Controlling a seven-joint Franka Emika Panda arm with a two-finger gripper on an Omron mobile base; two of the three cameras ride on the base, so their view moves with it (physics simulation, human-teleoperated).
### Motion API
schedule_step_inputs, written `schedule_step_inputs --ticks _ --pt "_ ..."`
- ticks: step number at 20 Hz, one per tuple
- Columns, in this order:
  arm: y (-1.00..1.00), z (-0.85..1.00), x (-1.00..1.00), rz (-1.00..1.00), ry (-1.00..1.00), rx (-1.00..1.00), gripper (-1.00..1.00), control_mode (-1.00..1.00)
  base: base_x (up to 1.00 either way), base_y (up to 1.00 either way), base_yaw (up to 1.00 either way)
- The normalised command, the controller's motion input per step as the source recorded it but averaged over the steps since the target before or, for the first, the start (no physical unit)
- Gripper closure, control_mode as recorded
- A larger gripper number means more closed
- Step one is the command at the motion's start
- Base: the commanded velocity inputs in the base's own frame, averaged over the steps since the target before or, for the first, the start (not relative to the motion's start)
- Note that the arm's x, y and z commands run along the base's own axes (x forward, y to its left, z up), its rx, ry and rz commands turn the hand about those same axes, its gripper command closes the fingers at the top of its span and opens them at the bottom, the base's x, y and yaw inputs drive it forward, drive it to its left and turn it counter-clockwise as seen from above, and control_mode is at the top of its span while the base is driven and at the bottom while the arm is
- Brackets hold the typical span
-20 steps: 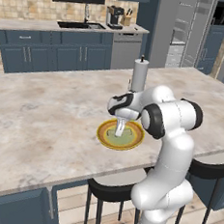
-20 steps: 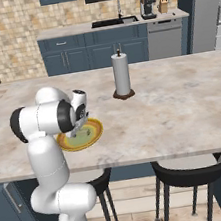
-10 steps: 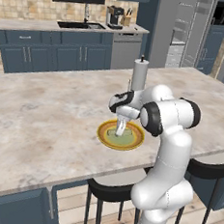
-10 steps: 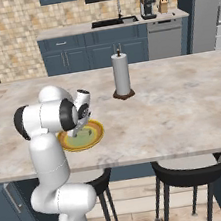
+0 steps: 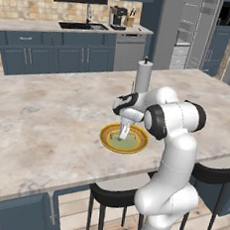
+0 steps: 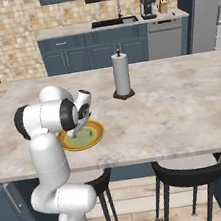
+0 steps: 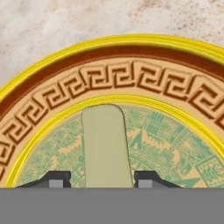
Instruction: Retrieve the butter from the fridge and place it on a plate on the dining table. Then retrieve the butter knife by the fridge and place it near the plate.
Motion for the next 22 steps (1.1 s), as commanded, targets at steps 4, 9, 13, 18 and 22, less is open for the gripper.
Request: schedule_step_inputs --ticks 4,9,13,18,22 --pt "0.00 0.08 0.00 0.00 0.06 -0.01 -1.00 -1.00 0.00 0.00 0.00" --pt "0.00 0.40 -0.06 0.00 0.04 -0.07 -1.00 -1.00 0.00 0.00 0.00" --pt "0.00 0.76 -0.33 -0.01 0.00 -0.16 -1.00 -1.00 0.00 0.00 0.00" --pt "0.00 0.85 -0.54 -0.08 0.07 -0.28 -1.00 -1.00 0.00 0.00 0.00" --pt "-0.23 0.66 -0.69 -0.23 0.14 -0.25 -1.00 -1.00 0.00 0.00 0.00"
